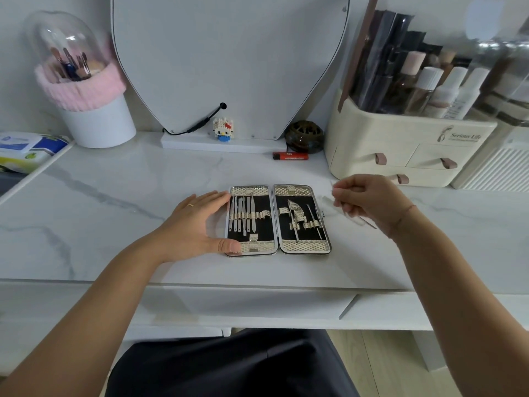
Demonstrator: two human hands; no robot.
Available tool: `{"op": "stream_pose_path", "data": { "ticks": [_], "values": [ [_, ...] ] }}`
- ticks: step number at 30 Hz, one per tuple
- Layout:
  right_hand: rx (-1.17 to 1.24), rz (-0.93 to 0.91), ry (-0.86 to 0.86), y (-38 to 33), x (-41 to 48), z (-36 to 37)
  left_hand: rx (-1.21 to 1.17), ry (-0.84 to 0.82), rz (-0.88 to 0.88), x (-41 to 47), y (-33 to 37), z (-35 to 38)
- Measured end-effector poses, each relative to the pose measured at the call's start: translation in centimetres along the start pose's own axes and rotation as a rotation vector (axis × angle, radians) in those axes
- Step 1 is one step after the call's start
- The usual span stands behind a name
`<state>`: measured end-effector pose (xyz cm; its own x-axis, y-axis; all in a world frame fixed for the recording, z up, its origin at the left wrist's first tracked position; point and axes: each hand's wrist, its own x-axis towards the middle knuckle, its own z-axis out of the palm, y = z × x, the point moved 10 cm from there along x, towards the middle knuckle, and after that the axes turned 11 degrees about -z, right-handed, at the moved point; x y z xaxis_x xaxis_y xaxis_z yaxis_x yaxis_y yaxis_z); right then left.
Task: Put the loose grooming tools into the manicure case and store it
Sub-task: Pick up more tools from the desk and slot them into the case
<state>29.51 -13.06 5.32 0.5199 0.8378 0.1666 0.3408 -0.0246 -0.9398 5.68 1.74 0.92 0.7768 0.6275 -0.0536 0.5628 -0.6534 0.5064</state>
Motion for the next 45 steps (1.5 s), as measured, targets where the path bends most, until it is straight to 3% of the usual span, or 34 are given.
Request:
{"op": "stream_pose_path", "data": {
  "ticks": [5, 17, 26, 39, 45],
  "values": [
    [0.099, 0.055, -0.081, 0.3, 0.4, 3.5, -0.003, -0.004, -0.006, 0.0, -0.1, 0.1],
    [-0.151, 0.010, -0.042, 0.0, 2.2, 4.2, 0.006, -0.007, -0.009, 0.1, -0.4, 0.2],
    [-0.146, 0.054, -0.013, 1.0, 2.7, 4.1, 0.004, -0.014, -0.011, 0.1, -0.2, 0.2],
    [-0.263, -0.051, 0.066, 0.6, 3.3, 3.2, -0.008, -0.010, -0.002, 0.0, 0.1, 0.0],
    [-0.272, -0.036, 0.001, 0.8, 3.3, 3.4, -0.001, -0.010, -0.001, 0.0, 0.0, 0.1]
  ]
}}
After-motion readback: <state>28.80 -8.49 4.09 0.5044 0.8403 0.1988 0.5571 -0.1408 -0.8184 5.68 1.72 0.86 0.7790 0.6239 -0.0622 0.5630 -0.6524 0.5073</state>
